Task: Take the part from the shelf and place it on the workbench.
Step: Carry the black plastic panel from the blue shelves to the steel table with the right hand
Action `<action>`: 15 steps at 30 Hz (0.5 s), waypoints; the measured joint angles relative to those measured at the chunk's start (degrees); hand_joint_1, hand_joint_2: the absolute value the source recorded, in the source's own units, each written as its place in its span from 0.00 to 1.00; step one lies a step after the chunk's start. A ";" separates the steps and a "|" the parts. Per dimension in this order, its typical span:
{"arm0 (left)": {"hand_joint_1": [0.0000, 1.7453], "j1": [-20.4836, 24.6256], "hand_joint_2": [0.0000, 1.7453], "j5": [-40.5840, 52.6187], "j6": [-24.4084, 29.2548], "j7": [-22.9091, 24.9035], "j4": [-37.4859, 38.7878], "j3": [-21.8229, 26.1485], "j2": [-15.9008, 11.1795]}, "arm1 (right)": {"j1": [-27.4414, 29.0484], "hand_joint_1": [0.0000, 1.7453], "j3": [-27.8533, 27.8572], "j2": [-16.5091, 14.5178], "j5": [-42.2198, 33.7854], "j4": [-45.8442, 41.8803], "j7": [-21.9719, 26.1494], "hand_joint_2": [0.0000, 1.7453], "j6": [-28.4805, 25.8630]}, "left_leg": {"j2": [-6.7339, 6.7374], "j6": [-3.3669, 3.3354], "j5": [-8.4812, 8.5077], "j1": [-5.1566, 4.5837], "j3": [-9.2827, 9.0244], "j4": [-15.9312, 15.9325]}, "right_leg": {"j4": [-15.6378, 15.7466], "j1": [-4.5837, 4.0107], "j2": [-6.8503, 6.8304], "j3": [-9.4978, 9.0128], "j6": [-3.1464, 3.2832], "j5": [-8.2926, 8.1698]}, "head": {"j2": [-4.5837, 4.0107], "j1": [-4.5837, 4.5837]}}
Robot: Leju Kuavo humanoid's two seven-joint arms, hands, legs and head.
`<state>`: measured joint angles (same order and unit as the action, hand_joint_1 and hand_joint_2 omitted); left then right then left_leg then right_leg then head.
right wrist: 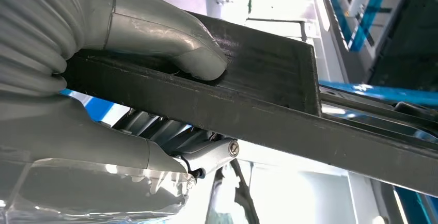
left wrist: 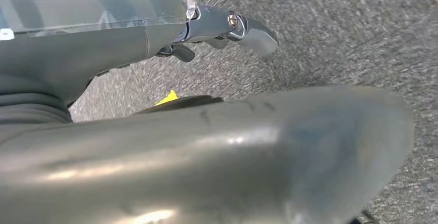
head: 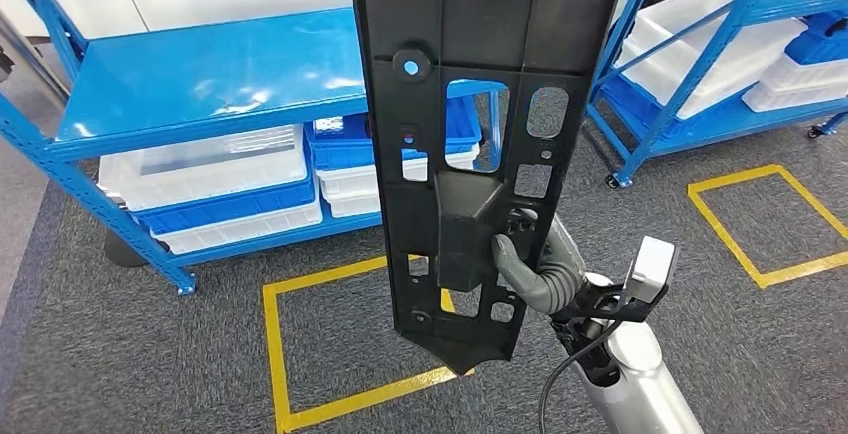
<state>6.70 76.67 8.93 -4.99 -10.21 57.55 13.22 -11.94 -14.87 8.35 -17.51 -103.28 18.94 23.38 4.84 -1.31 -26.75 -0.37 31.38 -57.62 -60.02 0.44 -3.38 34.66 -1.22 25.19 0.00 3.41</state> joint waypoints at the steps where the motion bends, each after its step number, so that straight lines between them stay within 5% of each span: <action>1: 0.00 0.08 0.00 -0.02 -0.01 -0.01 0.00 0.00 0.00 | -0.14 1.00 0.01 -0.07 -0.13 -0.01 -0.10 1.00 0.21 | 0.46 0.24 -0.07 -0.13 -0.01 -0.04 | 1.40 -0.30 -0.61 -0.61 0.47 -0.12 | 0.00 0.00; 4: 0.00 0.26 0.00 -0.04 -0.06 0.00 -0.01 0.00 -0.01 | -0.28 1.00 0.13 -0.19 -0.43 -0.01 -0.49 1.00 0.53 | 1.48 1.06 -0.27 -0.17 -0.25 0.06 | 1.91 -0.37 0.80 -0.43 1.45 -0.35 | 0.00 0.01; 6: 0.00 0.36 0.00 -0.04 -0.11 0.01 -0.02 0.00 -0.01 | -0.43 1.00 0.23 -0.20 -0.57 0.01 -0.55 1.00 0.65 | -0.79 1.72 -1.77 0.04 0.31 -1.66 | 2.40 0.02 2.00 -0.52 2.15 -0.76 | 0.00 0.01; 8: 0.00 0.23 0.00 -0.04 -0.15 0.07 -0.02 0.00 -0.02 | -0.59 1.00 0.25 -0.29 -0.68 0.01 -0.54 1.00 0.77 | -3.77 2.14 -5.33 0.36 2.96 -7.78 | 2.55 0.22 3.20 -0.45 2.59 -0.98 | 0.00 0.02; 10: 0.00 -0.03 0.00 -0.04 -0.16 0.14 -0.02 0.00 -0.04 | -0.56 1.00 0.25 -0.40 -0.70 0.03 -0.54 1.00 0.88 | -4.44 2.37 -8.32 0.51 6.45 -15.23 | 2.49 0.22 4.59 -0.25 2.71 -1.06 | 0.00 0.02; 11: 0.00 -0.11 0.00 -0.04 -0.15 0.16 -0.02 0.00 -0.05 | -0.54 1.00 0.25 -0.43 -0.71 0.05 -0.55 1.00 0.91 | -4.45 2.44 -8.42 0.57 7.32 -16.90 | 2.43 0.24 5.36 -0.17 2.68 -1.11 | 0.00 0.02; 13: 0.00 -0.12 0.00 -0.04 -0.14 0.16 -0.02 0.00 -0.08 | -0.52 1.00 0.25 -0.49 -0.73 0.09 -0.56 1.00 0.94 | -4.86 2.47 -5.04 0.83 5.48 -12.76 | 2.21 0.32 6.97 -0.14 2.46 -1.16 | 0.00 0.02; 15: 0.00 -0.09 0.00 -0.04 -0.14 0.16 -0.02 0.00 -0.09 | -0.57 1.00 0.25 -0.51 -0.76 0.09 -0.56 1.00 0.96 | -7.07 2.37 -1.43 1.28 1.70 -4.52 | 1.74 0.34 8.43 0.04 1.98 -1.08 | 0.00 0.02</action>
<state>6.61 76.63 8.79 -4.84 -10.23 57.55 13.13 -12.51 -14.62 7.84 -18.27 -103.19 18.38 24.34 -2.23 1.05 -28.18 0.91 33.08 -62.14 -58.29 0.79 5.05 34.70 0.76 24.10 0.00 3.43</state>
